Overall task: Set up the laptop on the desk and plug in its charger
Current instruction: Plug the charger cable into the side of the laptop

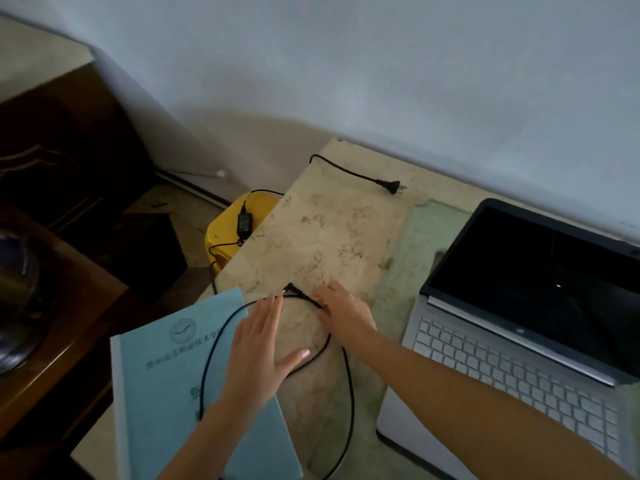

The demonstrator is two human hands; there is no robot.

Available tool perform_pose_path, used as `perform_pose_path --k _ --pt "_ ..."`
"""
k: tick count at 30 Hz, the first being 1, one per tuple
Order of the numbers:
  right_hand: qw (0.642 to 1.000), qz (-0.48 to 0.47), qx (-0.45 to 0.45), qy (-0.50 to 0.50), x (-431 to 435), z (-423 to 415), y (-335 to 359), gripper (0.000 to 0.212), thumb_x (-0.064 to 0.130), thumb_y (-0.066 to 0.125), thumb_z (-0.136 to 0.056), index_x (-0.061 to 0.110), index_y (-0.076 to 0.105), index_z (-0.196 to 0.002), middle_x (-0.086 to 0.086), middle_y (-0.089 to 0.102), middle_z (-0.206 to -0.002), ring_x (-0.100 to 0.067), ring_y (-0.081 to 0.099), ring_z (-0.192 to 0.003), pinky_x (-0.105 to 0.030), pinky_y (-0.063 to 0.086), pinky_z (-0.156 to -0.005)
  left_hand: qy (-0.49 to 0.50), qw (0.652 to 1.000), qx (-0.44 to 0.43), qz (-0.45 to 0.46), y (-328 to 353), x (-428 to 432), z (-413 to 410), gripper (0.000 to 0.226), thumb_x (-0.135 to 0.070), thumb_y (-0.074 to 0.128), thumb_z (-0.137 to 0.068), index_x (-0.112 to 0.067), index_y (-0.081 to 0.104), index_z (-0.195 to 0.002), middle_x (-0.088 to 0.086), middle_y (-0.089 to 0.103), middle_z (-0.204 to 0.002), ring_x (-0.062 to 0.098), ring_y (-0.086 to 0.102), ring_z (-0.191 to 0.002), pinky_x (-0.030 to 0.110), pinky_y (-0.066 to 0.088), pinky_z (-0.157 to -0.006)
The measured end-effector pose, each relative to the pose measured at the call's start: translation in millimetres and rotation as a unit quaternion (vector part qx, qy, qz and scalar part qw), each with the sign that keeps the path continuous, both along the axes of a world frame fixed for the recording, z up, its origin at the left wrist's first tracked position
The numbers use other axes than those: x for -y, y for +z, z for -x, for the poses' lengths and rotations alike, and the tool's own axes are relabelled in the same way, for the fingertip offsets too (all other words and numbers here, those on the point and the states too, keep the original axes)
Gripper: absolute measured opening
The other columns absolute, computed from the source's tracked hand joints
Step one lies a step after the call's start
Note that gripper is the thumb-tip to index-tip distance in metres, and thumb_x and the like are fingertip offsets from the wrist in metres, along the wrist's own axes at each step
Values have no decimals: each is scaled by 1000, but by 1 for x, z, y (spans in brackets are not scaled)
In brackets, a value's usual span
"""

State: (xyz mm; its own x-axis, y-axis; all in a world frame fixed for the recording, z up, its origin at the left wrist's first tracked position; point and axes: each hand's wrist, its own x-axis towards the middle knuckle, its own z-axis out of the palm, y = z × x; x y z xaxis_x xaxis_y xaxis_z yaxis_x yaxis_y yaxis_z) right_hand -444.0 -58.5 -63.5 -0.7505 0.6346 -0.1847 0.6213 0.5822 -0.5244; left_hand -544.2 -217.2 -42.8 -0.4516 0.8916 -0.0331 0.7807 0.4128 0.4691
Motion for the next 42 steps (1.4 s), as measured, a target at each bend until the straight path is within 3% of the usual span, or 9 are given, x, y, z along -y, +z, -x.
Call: perform_pose_path --k 6,10,16,22,24,27,30,33,42 --pt "979 99 -103 -145 6 -20 12 11 13 46 -84 23 43 -88 2 55 -78 -18 55 -67 -33 44 -55 -16 999 -16 39 0 -10 -14 95 -71 38 -80 -21 -1 -151 -3 4 -160 13 0 -147 41 11 -120" --pt "937 151 -203 -242 18 -64 25 13 18 43 -85 31 40 -82 8 51 -66 -1 45 -48 -18 33 -41 -70 996 -38 36 8 -26 -38 98 -79 20 -75 -21 -1 -151 -3 0 -160 13 -4 -147 39 8 -120" --pt "892 155 -264 -332 38 -167 42 22 30 44 -97 21 49 -78 7 44 -50 -8 38 -41 -29 32 -40 -168 982 -73 36 20 -50 -100 96 -81 11 -75 -25 -15 -148 -4 -19 -157 14 -19 -144 40 -2 -120" --pt "888 185 -198 -372 63 -257 43 25 16 48 -97 19 62 -76 1 60 -62 -7 53 -38 -22 47 -40 -291 954 -74 9 29 -65 -173 93 -79 23 -77 -31 -23 -141 -5 -22 -154 17 -17 -144 43 2 -117" --pt "884 203 -180 -381 70 -285 41 19 14 46 -98 21 63 -96 2 59 -62 -4 53 -36 -20 46 -38 -322 944 -70 -7 31 -73 -200 92 -71 37 -82 -32 -21 -141 -6 -23 -152 18 -18 -143 42 -1 -117" --pt "881 198 -164 -397 76 -328 41 36 10 39 -98 33 44 -125 7 53 -63 0 51 -36 -12 39 -37 -353 931 -93 -9 31 -81 -241 95 -67 41 -83 -33 -28 -139 -6 -28 -151 17 -25 -140 41 -6 -116" --pt "864 204 -180 -423 72 -366 43 47 3 36 -94 37 45 -125 11 51 -48 0 45 -35 -14 36 -39 -376 922 -93 9 27 -90 -277 98 -66 42 -83 -32 -33 -137 -6 -31 -150 17 -29 -138 40 -10 -115" --pt "844 206 -178 -463 57 -397 42 41 3 36 -91 30 51 -118 3 53 -57 -3 45 -37 -21 41 -38 -401 909 -113 34 20 -102 -304 96 -68 36 -84 -29 -34 -136 -3 -31 -150 19 -27 -139 41 -12 -115" --pt "867 152 -117 -461 1 -449 18 36 11 47 -88 29 50 -120 1 58 -74 -10 51 -55 -24 44 -49 -387 909 -131 81 -10 -146 -356 101 -82 25 -73 -36 -41 -134 -5 -43 -148 19 -36 -138 45 -30 -107"
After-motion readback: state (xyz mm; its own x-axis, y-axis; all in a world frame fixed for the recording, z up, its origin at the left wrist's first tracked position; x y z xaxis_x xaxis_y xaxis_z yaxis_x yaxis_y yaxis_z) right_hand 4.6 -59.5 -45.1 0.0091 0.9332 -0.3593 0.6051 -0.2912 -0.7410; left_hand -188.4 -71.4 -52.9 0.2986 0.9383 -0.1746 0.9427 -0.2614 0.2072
